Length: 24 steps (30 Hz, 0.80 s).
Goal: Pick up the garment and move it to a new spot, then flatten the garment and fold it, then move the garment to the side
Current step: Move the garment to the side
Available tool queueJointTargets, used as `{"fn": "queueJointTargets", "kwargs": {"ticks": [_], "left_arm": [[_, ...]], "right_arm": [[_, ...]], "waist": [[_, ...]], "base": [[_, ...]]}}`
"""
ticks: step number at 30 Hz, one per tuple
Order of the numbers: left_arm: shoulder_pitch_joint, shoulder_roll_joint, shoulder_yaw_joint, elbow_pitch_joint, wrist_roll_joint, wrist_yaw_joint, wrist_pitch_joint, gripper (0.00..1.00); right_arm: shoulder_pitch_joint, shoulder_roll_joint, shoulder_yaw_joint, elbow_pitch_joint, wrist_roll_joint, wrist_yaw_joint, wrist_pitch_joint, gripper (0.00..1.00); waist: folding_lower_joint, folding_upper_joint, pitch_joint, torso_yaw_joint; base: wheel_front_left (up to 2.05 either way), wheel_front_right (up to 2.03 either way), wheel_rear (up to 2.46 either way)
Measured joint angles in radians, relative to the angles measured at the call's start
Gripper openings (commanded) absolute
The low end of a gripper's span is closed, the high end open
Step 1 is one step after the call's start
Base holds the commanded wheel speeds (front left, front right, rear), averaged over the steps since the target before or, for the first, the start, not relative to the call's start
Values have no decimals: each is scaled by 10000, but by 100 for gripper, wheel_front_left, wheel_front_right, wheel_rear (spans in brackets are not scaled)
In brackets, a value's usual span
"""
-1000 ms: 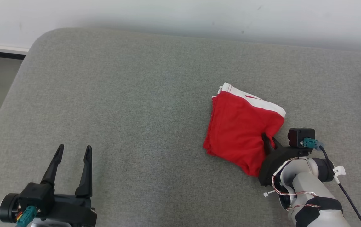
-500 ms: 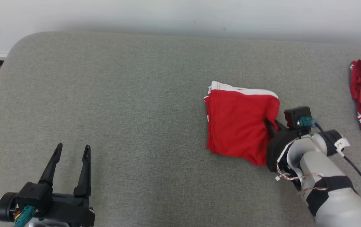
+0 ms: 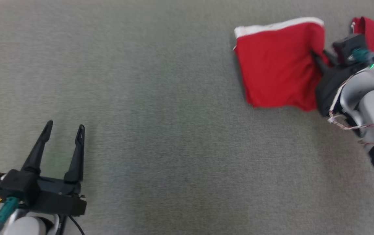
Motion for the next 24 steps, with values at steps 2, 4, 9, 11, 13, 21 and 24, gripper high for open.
{"fn": "queueJointTargets", "kwargs": {"ticks": [2, 4, 9, 11, 13, 21, 24], "left_arm": [[-118, 221, -13, -144, -10, 0, 0, 100], [-170, 456, -36, -303, -104, 0, 2, 100], [-286, 1032, -10, -798, -176, 0, 0, 100], [-286, 1223, -17, -1034, -176, 0, 2, 100], [-284, 1434, 12, -1294, -174, 0, 2, 100], [-81, 2048, 334, -2617, -79, 82, 12, 100], [115, 2228, 451, -3329, 25, 180, 174, 100]], "right_arm": [[-178, -405, 61, -466, 142, 0, 176, 0], [-269, -767, 59, -878, 268, 0, 376, 0], [-359, -1732, -2, -1879, 508, 0, 826, 0], [-430, -2125, -48, -2088, 702, 0, 911, 0], [-521, -2454, -196, -2268, 750, 0, 1043, 0], [-833, -3331, -633, -2466, 593, 0, 1181, 0], [-1024, -3545, -633, -2481, 393, 0, 1225, 0]], "waist": [[0, 0, 283, -217], [1, 0, 532, -466], [0, 1, 1125, -1128], [0, 0, 1370, -1371], [0, 1, 1609, -1606], [0, 0, 2507, -2395], [0, 1, 2797, -2613]], "base": [[0, 0, 0], [0, 0, 0], [0, 0, 0], [0, 0, 0], [0, 0, 0], [0, 0, 0], [0, 0, 0]]}}
